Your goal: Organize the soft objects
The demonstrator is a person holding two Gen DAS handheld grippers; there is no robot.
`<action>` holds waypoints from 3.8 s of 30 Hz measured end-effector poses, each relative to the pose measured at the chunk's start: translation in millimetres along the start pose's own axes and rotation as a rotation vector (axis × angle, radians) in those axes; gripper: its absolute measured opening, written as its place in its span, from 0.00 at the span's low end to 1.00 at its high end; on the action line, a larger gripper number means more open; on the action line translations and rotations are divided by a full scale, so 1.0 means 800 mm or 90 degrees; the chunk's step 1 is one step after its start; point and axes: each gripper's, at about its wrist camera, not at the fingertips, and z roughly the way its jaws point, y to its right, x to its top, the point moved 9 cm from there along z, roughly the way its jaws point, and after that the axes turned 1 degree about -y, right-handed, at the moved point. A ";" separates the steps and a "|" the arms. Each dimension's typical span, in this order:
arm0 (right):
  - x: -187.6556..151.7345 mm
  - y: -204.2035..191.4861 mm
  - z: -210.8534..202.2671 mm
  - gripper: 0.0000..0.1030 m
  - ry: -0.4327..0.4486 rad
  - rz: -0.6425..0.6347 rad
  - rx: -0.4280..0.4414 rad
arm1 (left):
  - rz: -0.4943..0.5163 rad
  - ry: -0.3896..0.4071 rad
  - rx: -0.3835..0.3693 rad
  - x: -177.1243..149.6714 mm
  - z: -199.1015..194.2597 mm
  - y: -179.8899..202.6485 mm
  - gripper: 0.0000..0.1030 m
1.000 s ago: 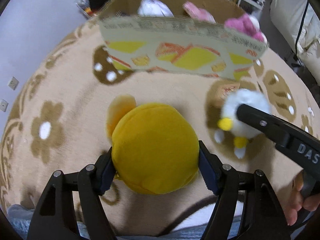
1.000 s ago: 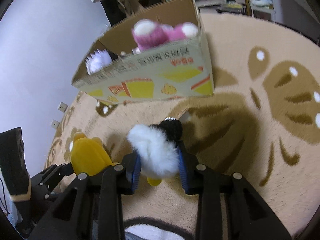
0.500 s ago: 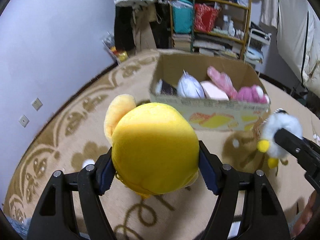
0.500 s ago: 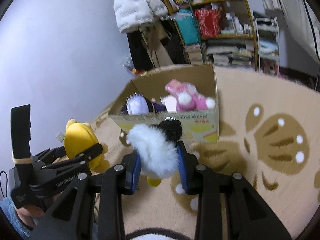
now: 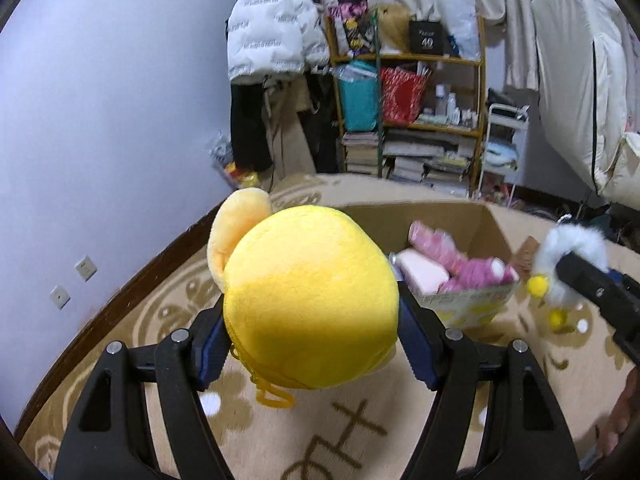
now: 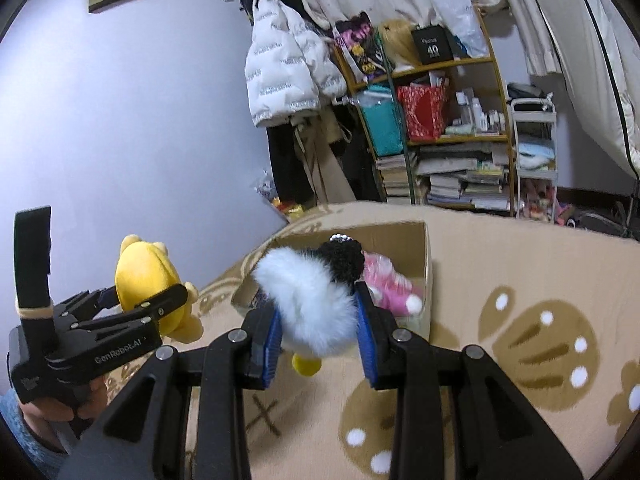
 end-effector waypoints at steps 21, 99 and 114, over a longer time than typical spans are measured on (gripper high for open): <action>0.049 0.006 0.053 0.34 0.048 -0.065 -0.020 | 0.022 0.087 -0.010 0.096 0.060 -0.001 0.71; 0.028 -0.015 -0.040 1.00 0.048 -0.052 -0.051 | 0.041 0.047 -0.014 0.015 -0.042 -0.035 0.99; 0.001 -0.035 -0.091 1.00 0.061 -0.095 -0.101 | 0.017 0.090 0.005 -0.011 -0.108 -0.069 0.99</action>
